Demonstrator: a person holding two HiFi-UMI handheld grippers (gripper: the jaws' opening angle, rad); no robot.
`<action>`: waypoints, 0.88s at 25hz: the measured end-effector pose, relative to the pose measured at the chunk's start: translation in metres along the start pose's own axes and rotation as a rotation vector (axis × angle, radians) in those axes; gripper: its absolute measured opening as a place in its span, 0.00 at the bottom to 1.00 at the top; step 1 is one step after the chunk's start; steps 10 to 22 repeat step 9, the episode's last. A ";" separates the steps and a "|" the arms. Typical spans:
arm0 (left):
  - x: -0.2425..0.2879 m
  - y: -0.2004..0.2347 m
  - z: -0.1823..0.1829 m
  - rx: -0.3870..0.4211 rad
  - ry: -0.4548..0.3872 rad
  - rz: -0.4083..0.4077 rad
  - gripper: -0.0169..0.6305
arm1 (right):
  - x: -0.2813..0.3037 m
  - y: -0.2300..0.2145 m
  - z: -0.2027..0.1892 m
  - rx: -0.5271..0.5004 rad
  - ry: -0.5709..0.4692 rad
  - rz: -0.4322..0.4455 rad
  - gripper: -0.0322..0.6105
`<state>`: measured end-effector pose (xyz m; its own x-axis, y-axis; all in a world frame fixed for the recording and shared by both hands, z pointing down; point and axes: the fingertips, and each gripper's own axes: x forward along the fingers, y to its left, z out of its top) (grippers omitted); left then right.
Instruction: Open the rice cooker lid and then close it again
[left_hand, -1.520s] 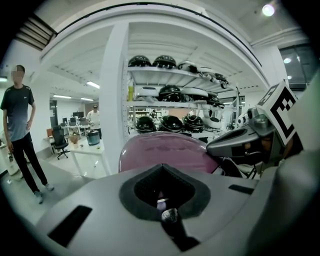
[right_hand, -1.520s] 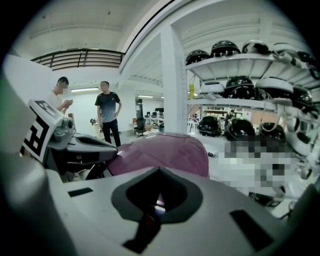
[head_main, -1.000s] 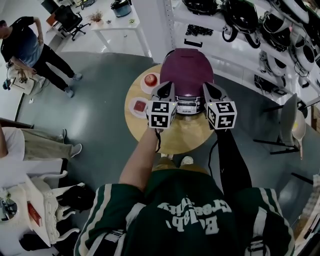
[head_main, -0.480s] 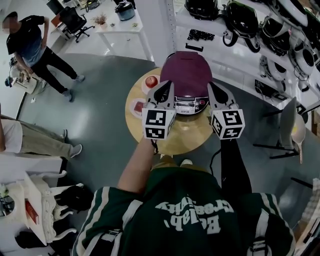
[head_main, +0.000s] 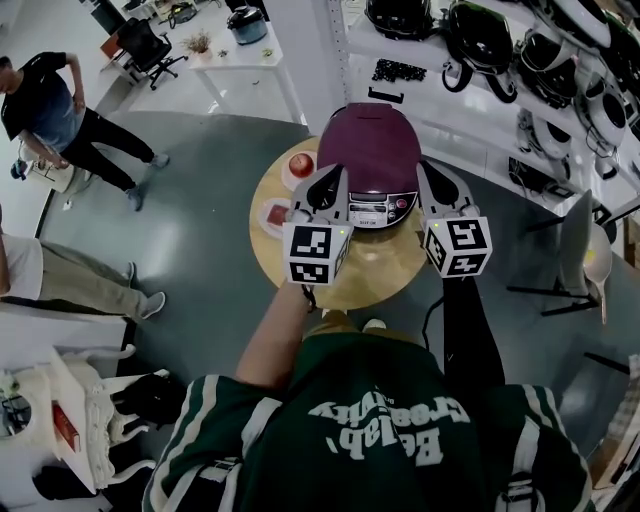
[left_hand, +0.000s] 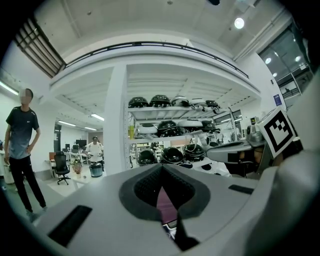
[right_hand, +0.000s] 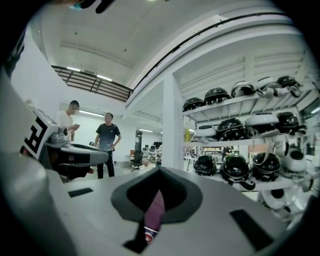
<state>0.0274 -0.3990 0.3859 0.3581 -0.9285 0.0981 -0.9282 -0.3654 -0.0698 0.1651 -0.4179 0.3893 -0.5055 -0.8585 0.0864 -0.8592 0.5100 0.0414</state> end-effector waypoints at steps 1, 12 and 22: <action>0.000 -0.001 0.001 0.003 -0.003 -0.003 0.02 | -0.001 0.000 0.000 -0.001 -0.001 0.000 0.05; -0.001 -0.002 0.002 0.004 -0.010 -0.025 0.02 | 0.002 0.004 0.001 -0.003 -0.004 0.002 0.05; -0.001 -0.002 0.002 0.004 -0.010 -0.025 0.02 | 0.002 0.004 0.001 -0.003 -0.004 0.002 0.05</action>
